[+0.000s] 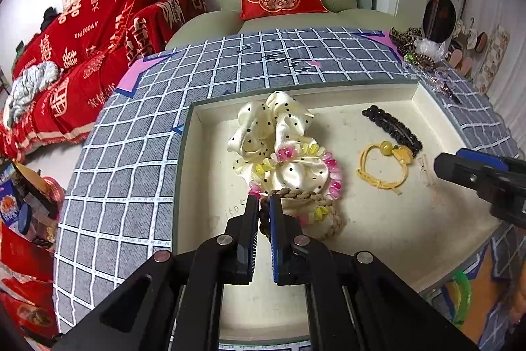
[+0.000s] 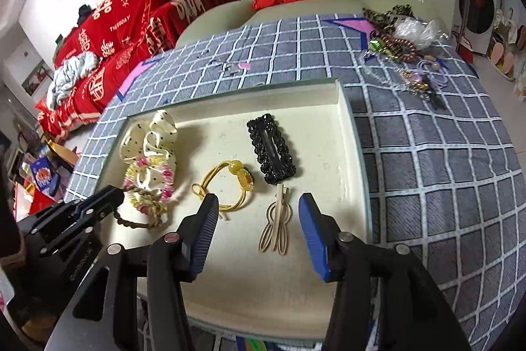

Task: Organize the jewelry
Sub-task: 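Carry rope bracelet and wooden hairpins into the tray and open both tools, then move the left tool to the silver charm while the right tool approaches the green bangle, then grasp the silver charm with the left tool while the right tool grasps the green bangle, then carry silver charm and green bangle into the tray and open both tools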

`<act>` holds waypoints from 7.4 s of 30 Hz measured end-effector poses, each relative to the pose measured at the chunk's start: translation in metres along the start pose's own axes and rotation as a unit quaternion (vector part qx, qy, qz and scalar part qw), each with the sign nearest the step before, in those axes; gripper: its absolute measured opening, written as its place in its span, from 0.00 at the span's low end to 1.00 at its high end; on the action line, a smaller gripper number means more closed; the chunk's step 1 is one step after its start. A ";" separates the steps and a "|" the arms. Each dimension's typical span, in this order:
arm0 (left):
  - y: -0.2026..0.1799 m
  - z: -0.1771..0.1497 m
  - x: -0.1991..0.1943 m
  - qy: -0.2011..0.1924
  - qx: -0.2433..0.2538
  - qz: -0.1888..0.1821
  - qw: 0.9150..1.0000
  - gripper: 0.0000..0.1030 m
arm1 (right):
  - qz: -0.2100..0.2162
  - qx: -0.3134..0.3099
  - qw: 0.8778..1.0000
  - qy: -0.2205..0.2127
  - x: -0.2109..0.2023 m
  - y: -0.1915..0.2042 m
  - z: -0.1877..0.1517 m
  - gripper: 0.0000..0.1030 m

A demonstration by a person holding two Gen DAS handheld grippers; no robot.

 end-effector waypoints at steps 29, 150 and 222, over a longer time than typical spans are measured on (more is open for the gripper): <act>-0.009 -0.040 -0.077 -0.044 -0.023 -0.005 0.999 1.00 | 0.045 0.054 0.998 -0.010 -0.064 -0.022 -0.044 0.85; -0.010 -0.091 -0.134 -0.075 -0.003 -0.093 0.993 0.19 | -0.055 -0.024 0.998 -0.025 -0.123 -0.009 -0.098 0.07; -0.006 0.004 -0.006 -0.011 0.011 0.014 1.000 0.19 | -0.033 -0.006 0.999 -0.014 -0.003 0.003 0.009 0.56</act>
Point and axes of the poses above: each gripper's, at about its wrist camera, not at the fingertips, and x roughly the way its jaws point, y to its left, z to its top, the point moved 1 cm from there along x, roughly the way its jaws point, and after that the axes turned 13 degrees about x, right-handed, at the moved point
